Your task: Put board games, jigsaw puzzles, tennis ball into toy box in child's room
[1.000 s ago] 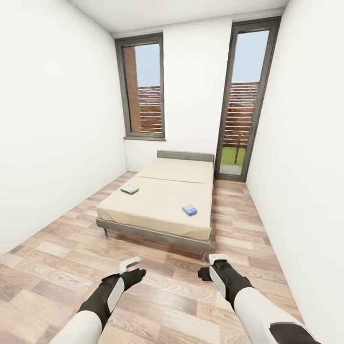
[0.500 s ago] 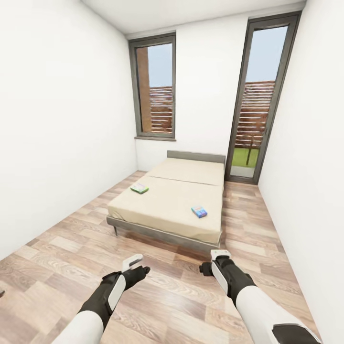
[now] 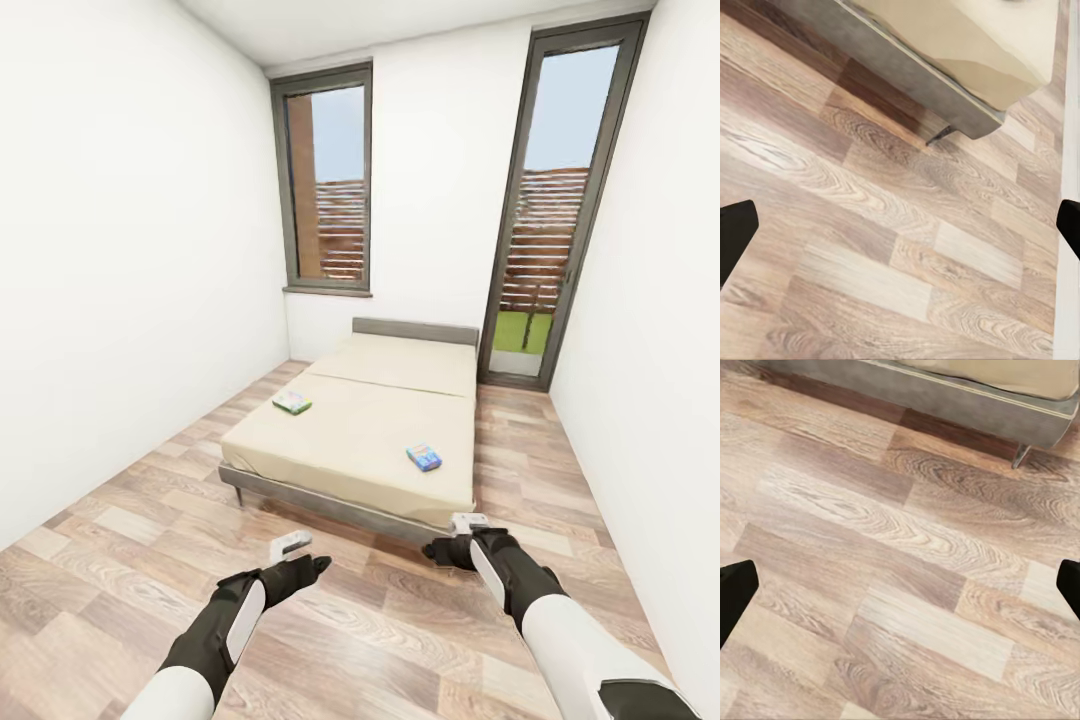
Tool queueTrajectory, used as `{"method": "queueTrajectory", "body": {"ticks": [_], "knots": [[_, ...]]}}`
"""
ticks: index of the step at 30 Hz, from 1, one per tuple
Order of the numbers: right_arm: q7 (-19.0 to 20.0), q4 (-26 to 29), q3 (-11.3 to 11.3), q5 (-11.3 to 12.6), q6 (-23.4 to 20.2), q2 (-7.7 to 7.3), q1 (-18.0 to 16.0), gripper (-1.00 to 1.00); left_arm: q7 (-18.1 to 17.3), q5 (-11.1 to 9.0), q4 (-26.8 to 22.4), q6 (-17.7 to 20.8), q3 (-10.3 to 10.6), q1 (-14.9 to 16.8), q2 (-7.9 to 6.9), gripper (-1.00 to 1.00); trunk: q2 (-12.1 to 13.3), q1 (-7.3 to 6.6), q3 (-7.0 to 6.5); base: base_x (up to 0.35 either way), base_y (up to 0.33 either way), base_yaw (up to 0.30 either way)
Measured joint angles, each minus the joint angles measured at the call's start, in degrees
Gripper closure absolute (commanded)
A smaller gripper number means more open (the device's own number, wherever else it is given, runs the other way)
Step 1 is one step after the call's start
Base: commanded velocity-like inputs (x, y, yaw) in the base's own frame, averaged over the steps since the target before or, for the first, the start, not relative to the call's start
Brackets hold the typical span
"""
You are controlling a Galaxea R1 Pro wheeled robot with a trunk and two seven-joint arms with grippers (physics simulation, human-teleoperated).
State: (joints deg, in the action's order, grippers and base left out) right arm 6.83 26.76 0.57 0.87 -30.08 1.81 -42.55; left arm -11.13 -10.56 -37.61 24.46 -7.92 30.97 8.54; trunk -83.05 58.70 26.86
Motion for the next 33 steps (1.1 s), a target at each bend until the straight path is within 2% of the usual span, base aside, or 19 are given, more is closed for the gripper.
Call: {"method": "queueTrajectory", "body": {"ticks": [1, 2, 3, 8, 23, 33], "knots": [[0.1, 0.0, 0.0, 0.0, 0.0, -0.01, 0.0, -1.0, 0.0, 0.0, 0.0, 0.0, 0.0, 0.0, 0.0, -1.0, 0.0, 0.0, 0.0, 0.328, 0.0, 0.003], [4.1, 0.5, 0.0, -0.1, 0.1, -1.05, 0.0, -1.0, -0.5, -0.1, -0.6, 0.3, 0.5, -0.3, -0.04, -1.0, 0.0, 0.0, 0.0, 0.33, 0.0, 0.002], [5.1, 0.7, -0.1, -0.1, 0.1, -1.3, 0.0, -1.0, -0.6, -0.1, -0.7, 0.4, 0.6, -0.4, -0.05, -1.0, 0.0, 0.0, 0.0, 0.332, 0.0, 0.002], [7.1, 1.1, -0.1, -0.1, 0.2, -1.89, 0.0, -1.0, -0.8, -0.1, -1.0, 0.5, 0.9, -0.6, -0.07, -1.0, 0.0, 0.0, 0.0, 0.334, 0.0, 0.001], [8.2, 3.6, 0.1, -0.1, -0.6, -1.93, 0.0, -1.0, -0.7, -0.1, -1.2, 0.5, 1.1, -0.7, -0.15, -1.0, 0.0, 0.0, -0.01, 0.335, 0.077, -0.008], [8.3, 4.4, 0.1, -0.1, -4.5, -2.08, -0.1, -1.0, -0.8, 0.0, -1.2, 0.2, 1.2, -0.7, -0.21, -1.0, 0.0, 0.0, -0.22, 0.314, 0.186, -0.153]]}}
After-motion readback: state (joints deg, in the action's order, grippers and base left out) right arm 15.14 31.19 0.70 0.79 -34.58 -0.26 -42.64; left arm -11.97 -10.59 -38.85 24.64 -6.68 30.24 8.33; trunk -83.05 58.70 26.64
